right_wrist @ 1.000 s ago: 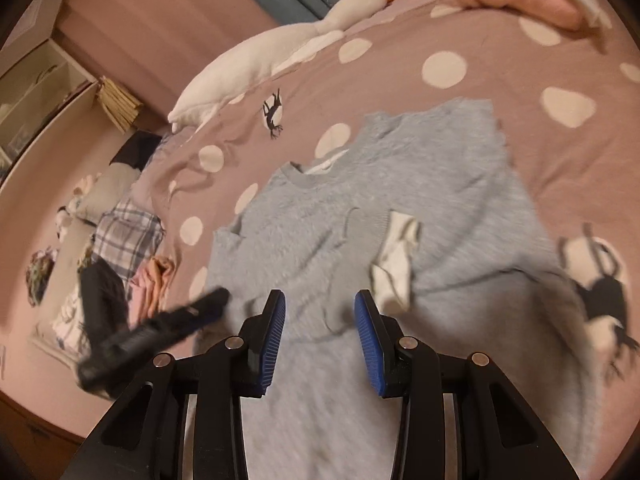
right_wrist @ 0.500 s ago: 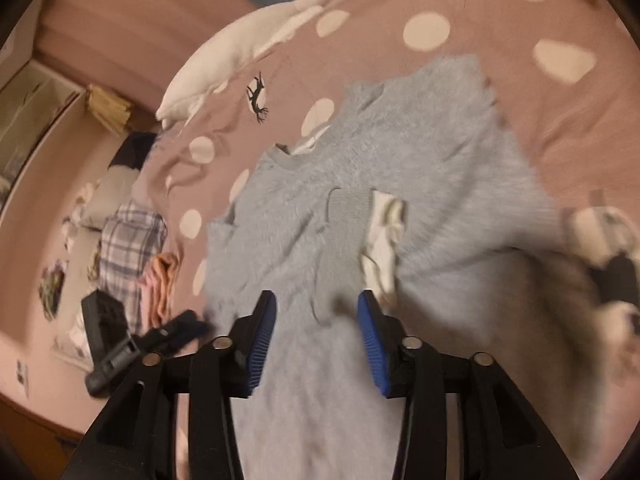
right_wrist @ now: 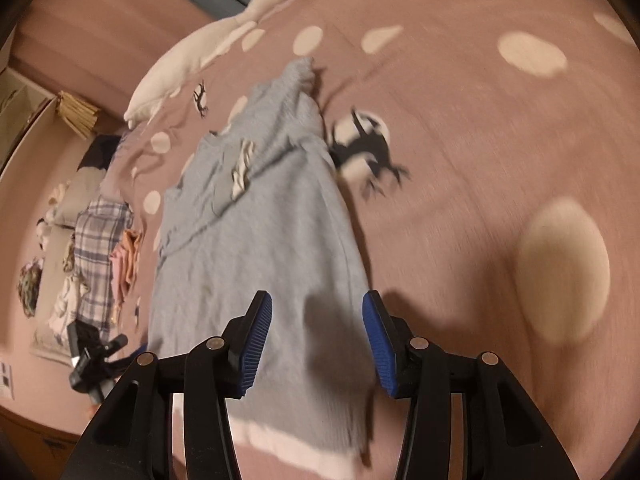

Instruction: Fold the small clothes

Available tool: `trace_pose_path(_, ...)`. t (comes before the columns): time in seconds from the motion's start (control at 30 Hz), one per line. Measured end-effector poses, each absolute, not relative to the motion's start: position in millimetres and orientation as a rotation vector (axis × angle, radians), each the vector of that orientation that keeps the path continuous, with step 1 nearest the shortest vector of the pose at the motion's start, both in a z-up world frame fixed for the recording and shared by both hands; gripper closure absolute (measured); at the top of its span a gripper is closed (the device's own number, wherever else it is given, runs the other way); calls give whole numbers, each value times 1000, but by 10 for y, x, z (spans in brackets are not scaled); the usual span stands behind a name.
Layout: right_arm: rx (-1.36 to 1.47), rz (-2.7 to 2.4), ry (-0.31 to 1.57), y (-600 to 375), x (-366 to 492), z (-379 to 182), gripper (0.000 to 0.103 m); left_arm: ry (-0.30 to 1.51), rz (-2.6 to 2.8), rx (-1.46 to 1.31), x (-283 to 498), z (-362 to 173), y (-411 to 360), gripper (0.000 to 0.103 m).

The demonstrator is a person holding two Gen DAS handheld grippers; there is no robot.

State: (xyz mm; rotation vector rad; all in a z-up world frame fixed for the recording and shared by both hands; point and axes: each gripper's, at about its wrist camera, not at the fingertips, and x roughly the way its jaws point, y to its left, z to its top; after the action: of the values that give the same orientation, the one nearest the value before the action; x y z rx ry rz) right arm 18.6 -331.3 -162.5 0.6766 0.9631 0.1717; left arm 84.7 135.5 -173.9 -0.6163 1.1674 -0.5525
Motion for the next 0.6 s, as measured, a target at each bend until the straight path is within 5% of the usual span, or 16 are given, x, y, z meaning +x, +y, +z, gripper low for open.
trace_pose_path(0.6, 770, 266, 987, -3216, 281, -1888, 50, 1173, -584, -648, 949, -1805, 1108, 8)
